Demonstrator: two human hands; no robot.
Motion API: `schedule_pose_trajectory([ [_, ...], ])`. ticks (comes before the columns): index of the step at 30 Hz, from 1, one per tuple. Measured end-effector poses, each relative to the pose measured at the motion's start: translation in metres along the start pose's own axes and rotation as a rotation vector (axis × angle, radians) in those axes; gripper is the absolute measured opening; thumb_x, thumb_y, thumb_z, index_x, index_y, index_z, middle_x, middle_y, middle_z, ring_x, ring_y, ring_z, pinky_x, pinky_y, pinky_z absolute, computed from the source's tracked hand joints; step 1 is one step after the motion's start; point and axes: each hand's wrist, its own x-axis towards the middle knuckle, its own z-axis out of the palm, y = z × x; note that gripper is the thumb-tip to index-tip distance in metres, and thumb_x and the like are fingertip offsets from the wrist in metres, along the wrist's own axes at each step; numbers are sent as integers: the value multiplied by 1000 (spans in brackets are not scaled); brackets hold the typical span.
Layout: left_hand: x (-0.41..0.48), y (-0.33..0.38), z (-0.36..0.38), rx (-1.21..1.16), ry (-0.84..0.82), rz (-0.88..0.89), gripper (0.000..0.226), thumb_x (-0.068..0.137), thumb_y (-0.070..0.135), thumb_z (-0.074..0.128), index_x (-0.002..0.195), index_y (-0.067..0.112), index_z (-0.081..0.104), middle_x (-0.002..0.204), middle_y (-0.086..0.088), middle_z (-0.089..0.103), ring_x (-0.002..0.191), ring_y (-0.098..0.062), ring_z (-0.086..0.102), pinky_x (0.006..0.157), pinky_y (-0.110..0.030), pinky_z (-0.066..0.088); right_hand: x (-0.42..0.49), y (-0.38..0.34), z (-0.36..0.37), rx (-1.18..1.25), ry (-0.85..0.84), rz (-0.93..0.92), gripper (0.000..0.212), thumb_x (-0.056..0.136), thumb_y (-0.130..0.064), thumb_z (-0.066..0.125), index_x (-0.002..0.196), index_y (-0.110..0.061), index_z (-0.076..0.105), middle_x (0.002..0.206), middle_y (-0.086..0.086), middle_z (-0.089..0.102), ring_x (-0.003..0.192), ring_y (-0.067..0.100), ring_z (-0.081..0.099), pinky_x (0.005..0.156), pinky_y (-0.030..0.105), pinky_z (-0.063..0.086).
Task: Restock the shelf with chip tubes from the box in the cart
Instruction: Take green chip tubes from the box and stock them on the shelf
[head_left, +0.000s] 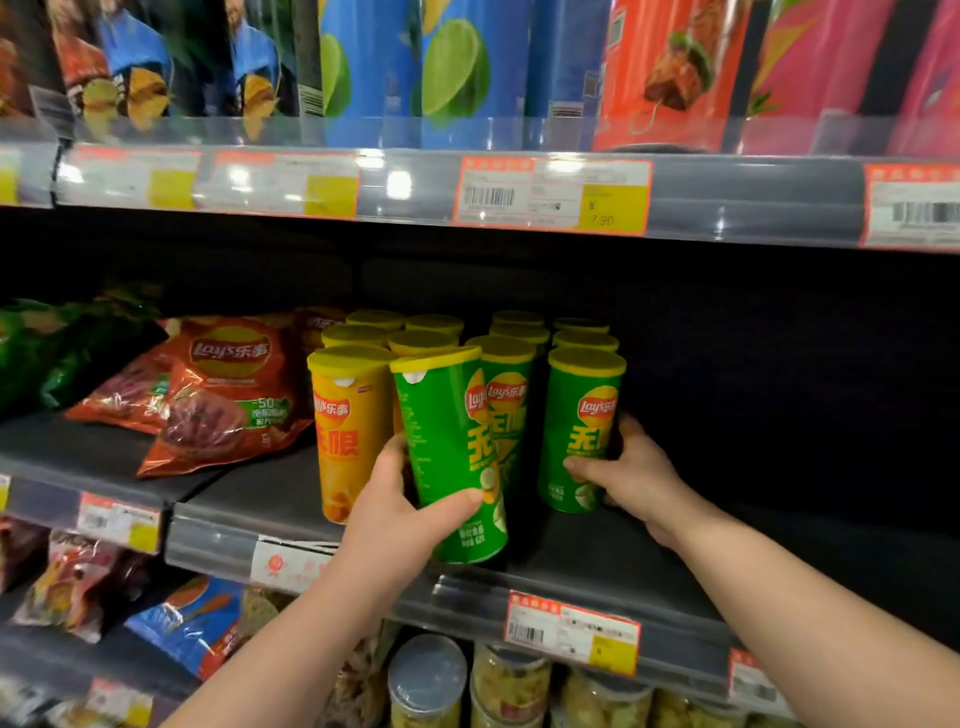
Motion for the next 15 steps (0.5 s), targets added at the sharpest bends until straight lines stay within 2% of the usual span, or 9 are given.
schedule_pose_trajectory([
  [4, 11, -2, -1, 10, -45, -4, 70, 74, 21, 80, 118, 42, 30, 104, 28, 52, 94, 9, 51, 71, -14, 42, 8, 2, 1, -12, 29, 32, 68, 81, -9, 73, 138, -19, 36, 121, 3, 57, 101, 17, 54, 82, 34, 44],
  [7, 19, -1, 1, 10, -85, -19, 76, 59, 30, 79, 119, 42, 33, 107, 24, 56, 99, 3, 56, 71, -13, 44, 9, 1, 2, -29, 38, 35, 69, 80, -9, 73, 138, -17, 36, 126, 6, 57, 102, 17, 54, 84, 33, 45],
  [10, 25, -2, 5, 40, -113, -32, 72, 69, 15, 82, 117, 42, 35, 104, 22, 55, 94, 3, 54, 67, -11, 42, 3, 1, 1, -92, 84, -11, 74, 79, -11, 75, 141, -13, 35, 123, 4, 53, 105, 14, 49, 86, 28, 41],
  [12, 28, -4, 6, 63, -138, -44, 69, 74, 7, 77, 117, 42, 35, 109, 16, 55, 98, -3, 54, 67, -10, 42, 0, 4, -1, -160, 208, -60, 81, 75, -18, 79, 141, -13, 34, 130, 7, 46, 116, 19, 48, 93, 30, 41],
  [13, 30, -6, 6, 79, -160, -50, 70, 75, 6, 76, 120, 41, 35, 112, 15, 53, 100, -5, 53, 68, -9, 42, -3, 5, -2, -191, 277, -88, 77, 74, -20, 79, 138, -13, 37, 129, 8, 44, 115, 21, 49, 92, 30, 43],
  [15, 32, -7, 6, 111, -210, -57, 73, 77, 4, 74, 124, 41, 32, 109, 20, 50, 98, -2, 50, 67, -6, 40, -11, 4, 0, -233, 354, -181, 52, 76, -20, 77, 120, -15, 48, 114, 3, 48, 99, 18, 52, 77, 21, 43],
])
